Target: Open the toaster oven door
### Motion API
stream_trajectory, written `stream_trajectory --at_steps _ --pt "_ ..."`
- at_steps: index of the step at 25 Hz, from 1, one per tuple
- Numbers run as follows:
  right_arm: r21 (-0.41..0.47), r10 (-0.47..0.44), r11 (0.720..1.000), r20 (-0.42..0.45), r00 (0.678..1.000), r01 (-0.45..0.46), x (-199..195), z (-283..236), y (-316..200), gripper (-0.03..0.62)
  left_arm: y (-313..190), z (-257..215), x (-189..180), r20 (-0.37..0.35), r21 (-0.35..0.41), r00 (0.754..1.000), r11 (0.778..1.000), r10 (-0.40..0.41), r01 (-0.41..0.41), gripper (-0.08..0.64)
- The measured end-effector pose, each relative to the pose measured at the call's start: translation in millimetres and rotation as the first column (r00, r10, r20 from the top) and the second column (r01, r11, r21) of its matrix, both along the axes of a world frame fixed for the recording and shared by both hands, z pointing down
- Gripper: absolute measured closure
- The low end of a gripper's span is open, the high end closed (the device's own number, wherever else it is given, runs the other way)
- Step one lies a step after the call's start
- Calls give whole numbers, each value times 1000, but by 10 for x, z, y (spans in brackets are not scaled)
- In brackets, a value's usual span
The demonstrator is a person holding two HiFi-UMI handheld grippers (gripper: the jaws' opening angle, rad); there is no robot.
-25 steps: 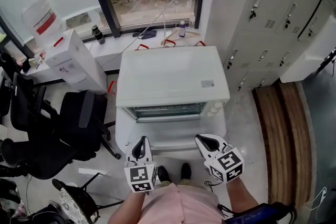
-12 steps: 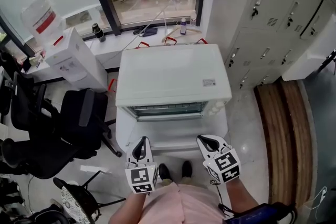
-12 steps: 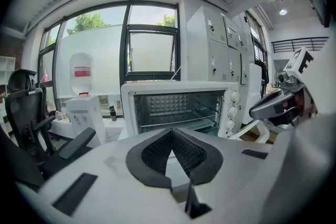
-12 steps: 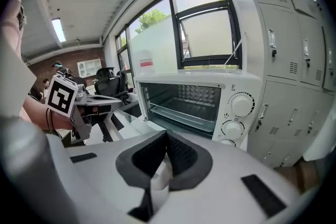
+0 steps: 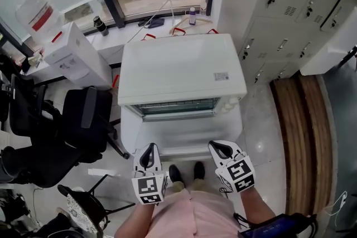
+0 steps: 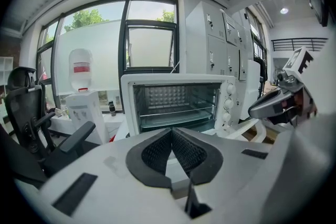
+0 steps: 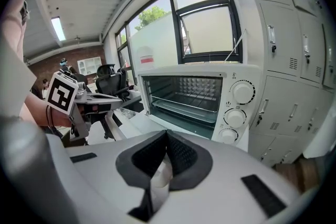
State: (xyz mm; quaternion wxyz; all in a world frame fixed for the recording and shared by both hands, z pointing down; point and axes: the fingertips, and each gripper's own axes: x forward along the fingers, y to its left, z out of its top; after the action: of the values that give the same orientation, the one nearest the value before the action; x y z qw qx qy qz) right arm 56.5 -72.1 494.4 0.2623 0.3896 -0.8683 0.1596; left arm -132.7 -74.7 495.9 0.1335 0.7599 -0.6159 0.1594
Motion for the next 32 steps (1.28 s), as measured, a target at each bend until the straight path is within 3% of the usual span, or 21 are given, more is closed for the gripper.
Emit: stream_trajectory --at_steps 26,32 --pt "-34 -84 996 -13 996 84 -1 327 323 592 257 400 46 -7 -99 1000 995 16 -17 546" --pt "-21 -56 998 -37 998 55 19 342 338 592 299 427 30 -17 -98 999 995 28 -30 546"
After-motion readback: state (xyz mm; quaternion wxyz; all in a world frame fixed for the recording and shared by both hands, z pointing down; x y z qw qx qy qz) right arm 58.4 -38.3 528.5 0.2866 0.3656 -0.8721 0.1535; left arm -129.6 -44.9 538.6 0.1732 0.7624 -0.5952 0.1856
